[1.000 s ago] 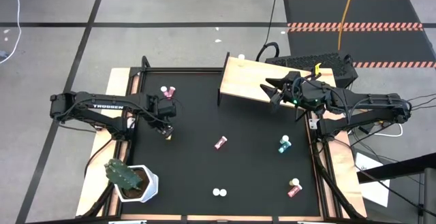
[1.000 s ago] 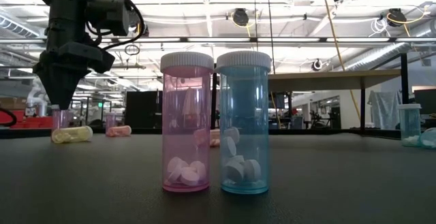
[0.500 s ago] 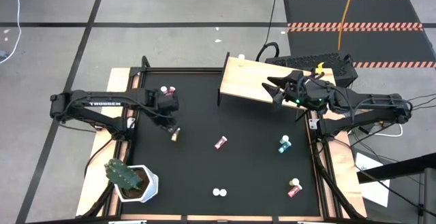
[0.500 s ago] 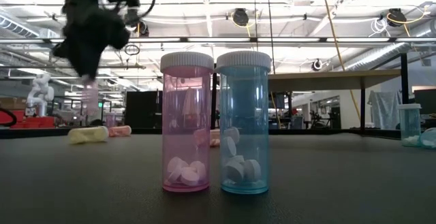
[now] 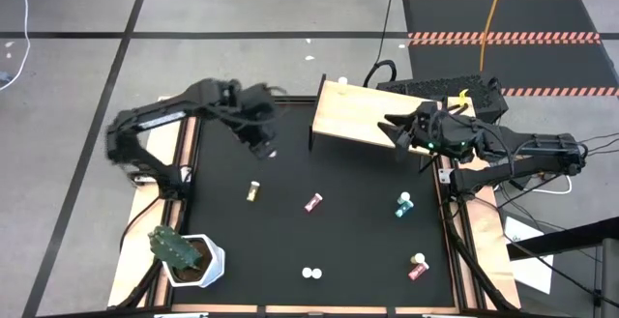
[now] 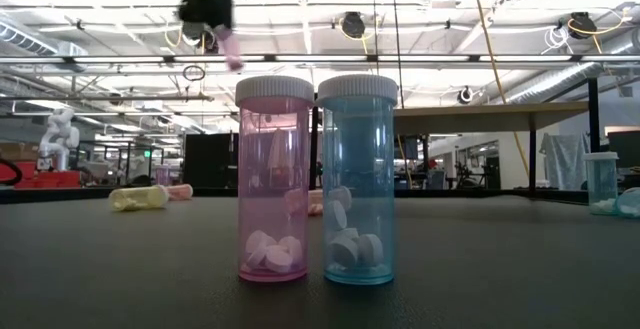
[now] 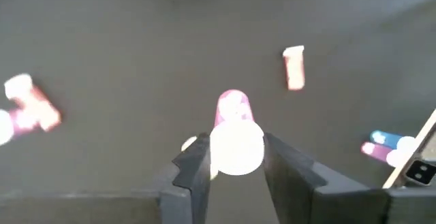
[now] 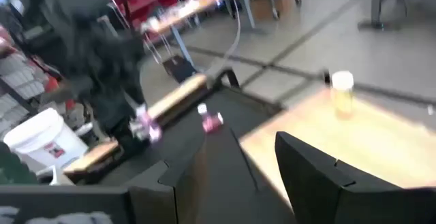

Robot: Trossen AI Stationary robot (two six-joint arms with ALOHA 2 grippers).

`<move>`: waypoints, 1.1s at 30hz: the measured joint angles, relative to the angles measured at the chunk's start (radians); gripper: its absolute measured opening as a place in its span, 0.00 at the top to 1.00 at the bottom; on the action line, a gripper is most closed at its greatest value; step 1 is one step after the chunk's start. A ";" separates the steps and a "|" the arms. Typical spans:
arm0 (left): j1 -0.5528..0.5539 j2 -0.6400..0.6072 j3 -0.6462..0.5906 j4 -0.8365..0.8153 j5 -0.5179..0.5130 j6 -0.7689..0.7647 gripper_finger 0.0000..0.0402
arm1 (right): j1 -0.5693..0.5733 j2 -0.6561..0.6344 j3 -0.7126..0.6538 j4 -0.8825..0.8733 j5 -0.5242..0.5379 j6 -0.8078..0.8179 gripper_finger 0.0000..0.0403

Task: Pick and place medicine bottles onto shelf by color
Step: Put the middle left pink pill bottle on the shelf

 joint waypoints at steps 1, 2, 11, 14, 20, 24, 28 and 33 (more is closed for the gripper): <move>0.008 0.044 0.064 -0.019 -0.002 0.031 0.70 | 0.007 0.000 0.000 -0.033 0.000 0.033 0.58; 0.015 0.093 0.140 -0.031 -0.001 0.059 0.70 | 0.013 0.000 0.000 -0.069 0.000 0.063 0.58; 0.059 0.347 0.563 0.032 0.023 0.222 0.70 | 0.055 0.011 0.000 -0.225 0.000 0.203 0.58; 0.063 0.338 0.531 0.053 0.043 0.256 0.70 | 0.060 0.026 0.000 -0.165 -0.020 0.123 0.58; 0.047 0.338 0.529 0.078 0.034 0.320 0.70 | 0.003 0.122 0.000 0.040 -0.178 -0.132 0.57; 0.033 0.338 0.529 0.077 0.034 0.363 0.70 | -0.068 0.224 0.000 0.191 -0.345 -0.232 0.54; 0.007 0.338 0.529 0.076 0.033 0.413 0.70 | -0.108 0.299 0.000 0.314 -0.416 -0.271 0.51; -0.027 0.338 0.529 0.077 0.034 0.482 0.70 | -0.120 0.323 0.000 0.374 -0.419 -0.284 0.50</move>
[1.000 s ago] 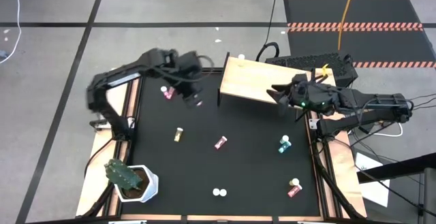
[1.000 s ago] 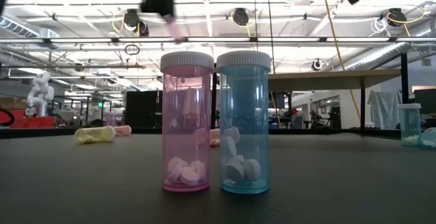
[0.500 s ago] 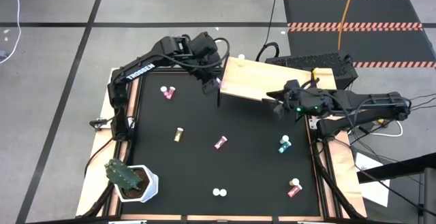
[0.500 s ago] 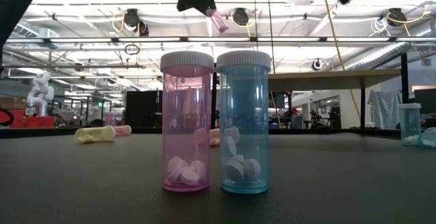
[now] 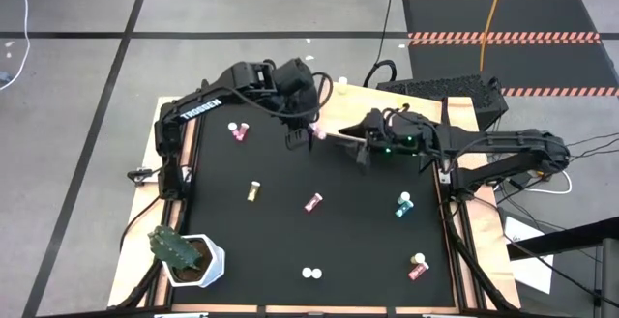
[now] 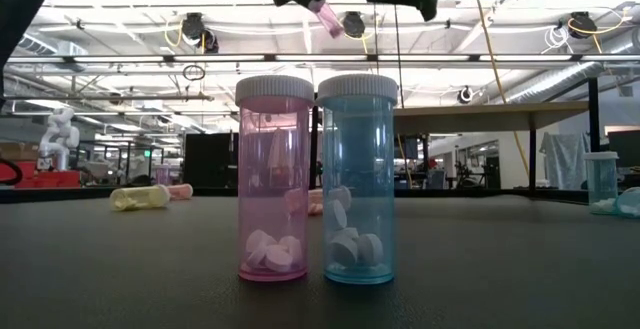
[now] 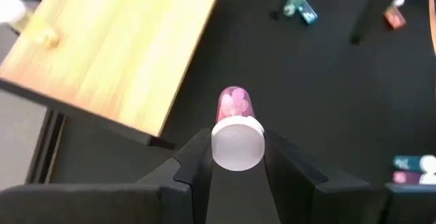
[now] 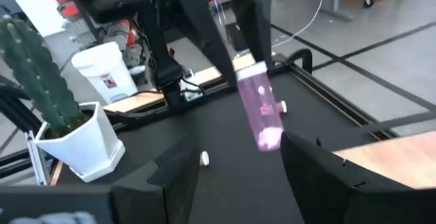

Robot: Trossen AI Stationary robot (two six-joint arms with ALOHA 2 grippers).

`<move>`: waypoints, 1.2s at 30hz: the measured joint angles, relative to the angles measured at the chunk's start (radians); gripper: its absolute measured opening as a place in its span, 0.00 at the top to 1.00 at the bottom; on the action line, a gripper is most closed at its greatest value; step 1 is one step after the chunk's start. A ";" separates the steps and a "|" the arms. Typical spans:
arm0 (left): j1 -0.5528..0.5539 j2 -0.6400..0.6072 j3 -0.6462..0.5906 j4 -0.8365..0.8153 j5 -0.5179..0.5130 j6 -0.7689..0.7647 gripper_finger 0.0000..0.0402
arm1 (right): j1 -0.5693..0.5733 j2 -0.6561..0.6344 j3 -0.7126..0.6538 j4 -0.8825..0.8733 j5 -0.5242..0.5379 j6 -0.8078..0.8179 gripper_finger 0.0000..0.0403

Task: Pick and place medicine bottles onto shelf by color
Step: Put the middle left pink pill bottle on the shelf

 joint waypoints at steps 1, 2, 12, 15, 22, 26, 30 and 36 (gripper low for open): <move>-0.008 0.000 0.000 0.000 -0.001 0.022 0.70 | 0.000 -0.004 0.000 0.000 -0.004 -0.005 0.50; -0.017 0.000 0.000 0.002 -0.001 0.048 0.70 | 0.000 -0.008 0.000 -0.001 -0.019 -0.013 0.50; -0.125 0.000 0.000 0.094 0.000 0.354 0.70 | -0.021 0.048 0.000 0.001 -0.182 -0.035 0.50; -0.146 0.000 0.000 0.105 -0.002 0.400 0.70 | -0.020 0.064 0.000 0.003 -0.189 -0.030 0.50; -0.155 0.000 0.000 0.115 0.001 0.394 0.70 | -0.019 0.068 0.000 0.002 -0.262 -0.005 0.53; -0.155 0.000 0.000 0.117 0.001 0.375 0.70 | -0.018 0.068 0.000 0.003 -0.270 -0.005 0.61; -0.155 0.000 0.000 0.128 0.002 0.324 0.70 | -0.019 0.068 0.000 0.002 -0.305 -0.005 0.69; -0.152 -0.001 -0.001 0.170 -0.033 0.245 0.67 | -0.019 0.057 0.000 0.004 -0.306 -0.006 0.78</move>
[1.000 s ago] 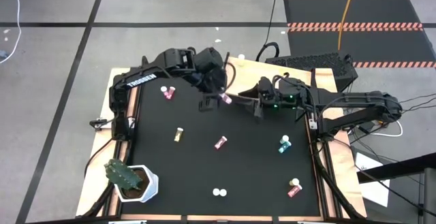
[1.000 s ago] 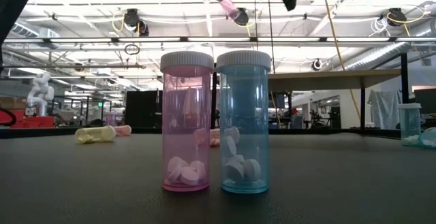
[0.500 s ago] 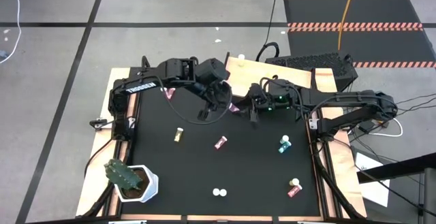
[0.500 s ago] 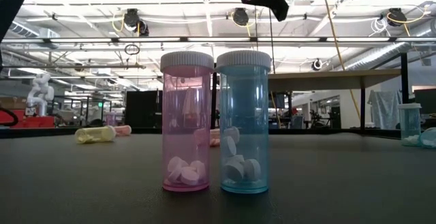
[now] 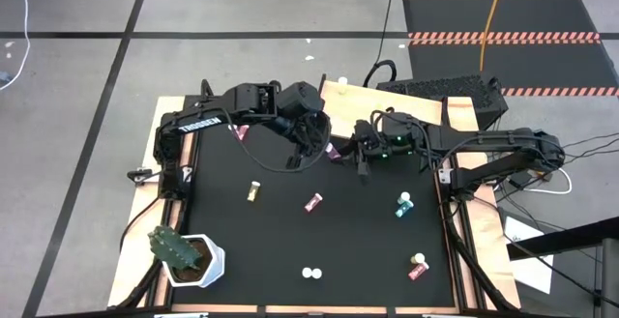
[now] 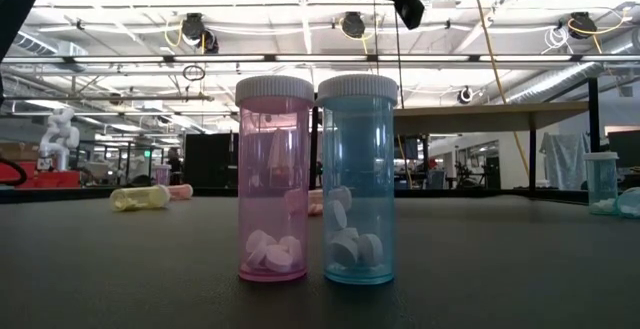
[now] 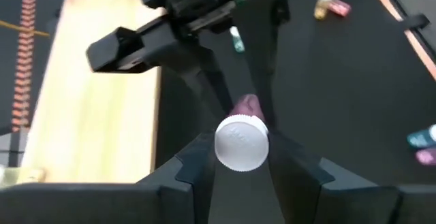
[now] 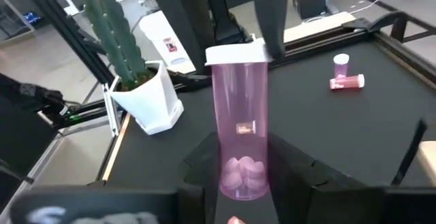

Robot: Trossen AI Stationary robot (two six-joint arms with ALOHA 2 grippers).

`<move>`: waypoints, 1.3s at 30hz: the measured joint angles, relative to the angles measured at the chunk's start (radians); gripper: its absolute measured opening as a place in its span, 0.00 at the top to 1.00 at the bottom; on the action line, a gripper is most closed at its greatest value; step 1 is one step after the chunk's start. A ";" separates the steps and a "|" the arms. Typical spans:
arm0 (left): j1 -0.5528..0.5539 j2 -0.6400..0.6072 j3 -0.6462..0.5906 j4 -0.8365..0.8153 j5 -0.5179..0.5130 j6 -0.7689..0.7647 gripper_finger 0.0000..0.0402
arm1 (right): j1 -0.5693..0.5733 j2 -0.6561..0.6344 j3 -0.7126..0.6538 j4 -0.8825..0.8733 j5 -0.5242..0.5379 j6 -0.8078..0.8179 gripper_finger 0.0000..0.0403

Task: Pick and place medicine bottles onto shelf by color
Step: Put the middle left pink pill bottle on the shelf

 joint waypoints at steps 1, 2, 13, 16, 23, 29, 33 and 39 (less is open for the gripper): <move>0.003 0.000 0.000 0.009 -0.008 -0.013 0.65 | 0.000 -0.002 0.000 0.012 0.003 0.000 0.78; 0.004 -0.001 0.000 0.011 -0.014 -0.029 0.63 | -0.001 -0.006 0.000 0.025 0.006 -0.005 0.78; 0.031 -0.047 0.000 0.076 -0.066 -0.168 0.34 | -0.002 -0.116 -0.047 0.217 0.136 -0.135 0.76; 0.061 -0.075 0.000 0.103 -0.081 -0.209 0.31 | 0.000 -0.157 -0.109 0.295 0.206 -0.173 0.76; 0.093 -0.091 -0.006 0.318 0.073 -0.263 0.30 | 0.000 -0.238 -0.273 0.501 0.289 -0.178 0.75; 0.106 -0.081 -0.166 0.612 0.128 -0.321 0.30 | 0.001 -0.297 -0.342 0.560 0.287 -0.151 0.75; 0.105 -0.081 -0.261 0.785 0.166 -0.372 0.30 | 0.001 -0.328 -0.345 0.551 0.288 -0.174 0.75; 0.105 -0.081 -0.300 0.931 0.181 -0.403 0.30 | 0.001 -0.344 -0.346 0.543 0.288 -0.201 0.75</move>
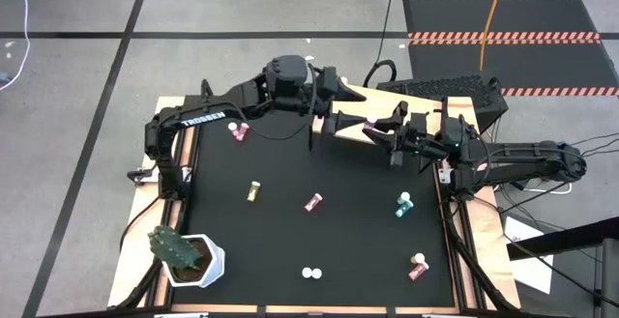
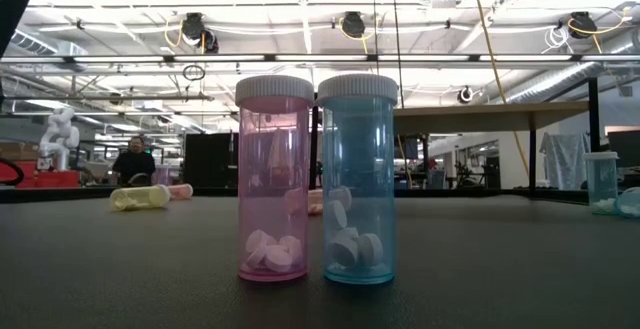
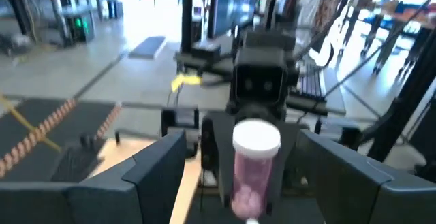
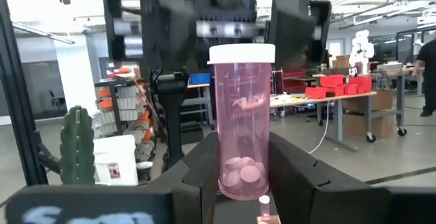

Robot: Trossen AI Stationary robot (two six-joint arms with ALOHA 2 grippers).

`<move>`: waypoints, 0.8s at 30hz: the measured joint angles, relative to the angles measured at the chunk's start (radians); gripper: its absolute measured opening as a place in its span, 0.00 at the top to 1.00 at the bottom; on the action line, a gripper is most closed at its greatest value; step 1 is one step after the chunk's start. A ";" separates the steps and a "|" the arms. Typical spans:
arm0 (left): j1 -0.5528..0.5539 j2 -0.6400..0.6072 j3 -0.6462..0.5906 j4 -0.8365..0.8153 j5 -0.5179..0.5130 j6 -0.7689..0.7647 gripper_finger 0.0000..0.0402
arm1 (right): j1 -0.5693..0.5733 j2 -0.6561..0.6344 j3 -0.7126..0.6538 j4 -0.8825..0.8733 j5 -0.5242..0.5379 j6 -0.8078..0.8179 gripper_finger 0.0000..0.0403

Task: Pick and place medicine bottles onto shelf by color
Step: Put the middle left pink pill bottle on the shelf

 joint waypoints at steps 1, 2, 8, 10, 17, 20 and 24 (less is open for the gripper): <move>-0.001 0.000 -0.004 0.027 0.000 -0.006 0.30 | 0.000 0.000 0.000 -0.006 0.000 -0.004 0.75; -0.003 0.002 -0.008 0.050 0.000 -0.015 0.30 | 0.000 0.001 0.000 -0.011 -0.001 -0.008 0.75; -0.026 0.017 -0.050 0.065 -0.001 -0.032 0.30 | 0.000 0.001 0.000 -0.028 -0.001 -0.032 0.75; -0.030 0.019 -0.066 0.064 -0.004 -0.047 0.30 | 0.000 0.001 0.000 -0.029 -0.001 -0.044 0.75; -0.027 0.019 -0.109 0.118 -0.009 -0.087 0.30 | -0.001 0.001 0.000 -0.031 -0.001 -0.067 0.75; -0.027 0.019 -0.118 0.119 -0.009 -0.092 0.30 | -0.001 0.001 0.000 -0.047 0.000 -0.070 0.75; -0.027 0.019 -0.119 0.126 -0.009 -0.085 0.31 | -0.001 0.001 0.000 -0.063 0.000 -0.070 0.75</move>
